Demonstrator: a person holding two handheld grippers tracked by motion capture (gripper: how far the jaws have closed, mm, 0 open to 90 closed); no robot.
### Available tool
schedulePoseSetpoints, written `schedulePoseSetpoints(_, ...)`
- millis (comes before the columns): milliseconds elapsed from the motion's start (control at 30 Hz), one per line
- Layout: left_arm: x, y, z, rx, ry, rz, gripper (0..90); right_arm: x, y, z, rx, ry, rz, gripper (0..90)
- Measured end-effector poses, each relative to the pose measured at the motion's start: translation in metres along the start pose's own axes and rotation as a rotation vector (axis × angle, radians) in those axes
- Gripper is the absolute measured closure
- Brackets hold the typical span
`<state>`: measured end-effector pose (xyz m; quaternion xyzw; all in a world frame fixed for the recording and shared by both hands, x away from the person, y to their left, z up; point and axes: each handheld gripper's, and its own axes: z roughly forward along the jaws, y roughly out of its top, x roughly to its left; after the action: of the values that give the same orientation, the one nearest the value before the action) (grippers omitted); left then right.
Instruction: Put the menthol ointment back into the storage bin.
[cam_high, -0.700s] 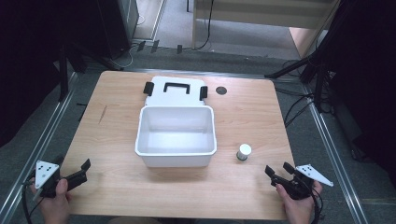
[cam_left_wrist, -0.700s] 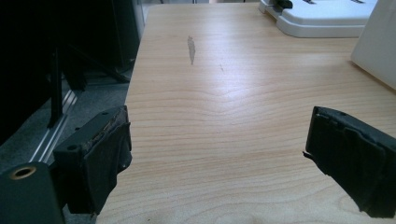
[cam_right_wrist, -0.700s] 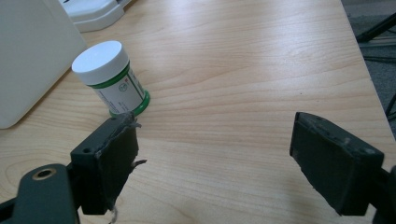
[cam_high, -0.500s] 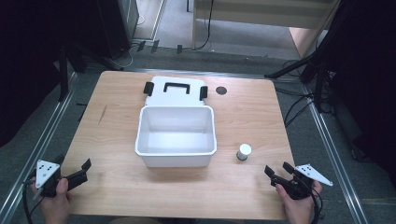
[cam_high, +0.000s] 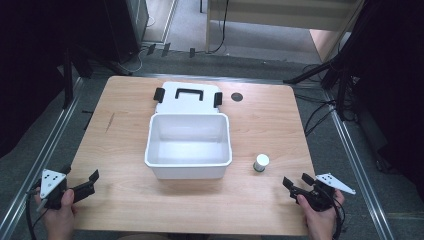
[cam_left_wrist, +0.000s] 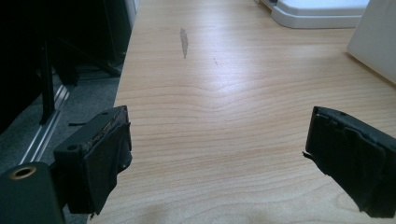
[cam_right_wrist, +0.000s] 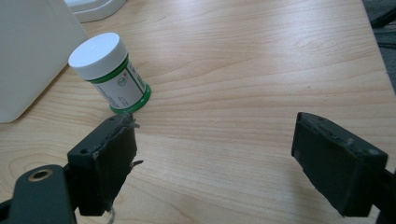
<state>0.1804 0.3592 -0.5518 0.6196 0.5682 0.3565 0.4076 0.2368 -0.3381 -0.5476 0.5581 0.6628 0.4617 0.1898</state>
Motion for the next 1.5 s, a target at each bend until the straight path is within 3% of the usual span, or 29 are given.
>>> schedulePoseSetpoints(267,0.001,0.000,0.000,-0.001,-0.003,-0.010,7.8,0.001,0.007,-0.002,0.025,-0.007,0.001,15.3)
schedulePoseSetpoints(500,0.001,0.000,0.000,-0.004,-0.009,-0.012,7.8,0.017,0.033,-0.008,0.052,0.004,-0.068,15.4)
schedulePoseSetpoints(767,0.001,0.000,-0.001,-0.007,-0.014,-0.009,7.8,0.038,0.057,-0.002,0.133,0.012,-0.145,15.7)
schedulePoseSetpoints(1033,0.001,0.000,0.000,0.000,-0.017,-0.011,7.8,0.060,0.077,0.014,0.275,0.008,-0.199,16.6)
schedulePoseSetpoints(1500,0.001,0.000,0.000,0.007,-0.021,-0.007,7.8,0.076,0.093,0.039,0.503,-0.010,-0.258,18.7)
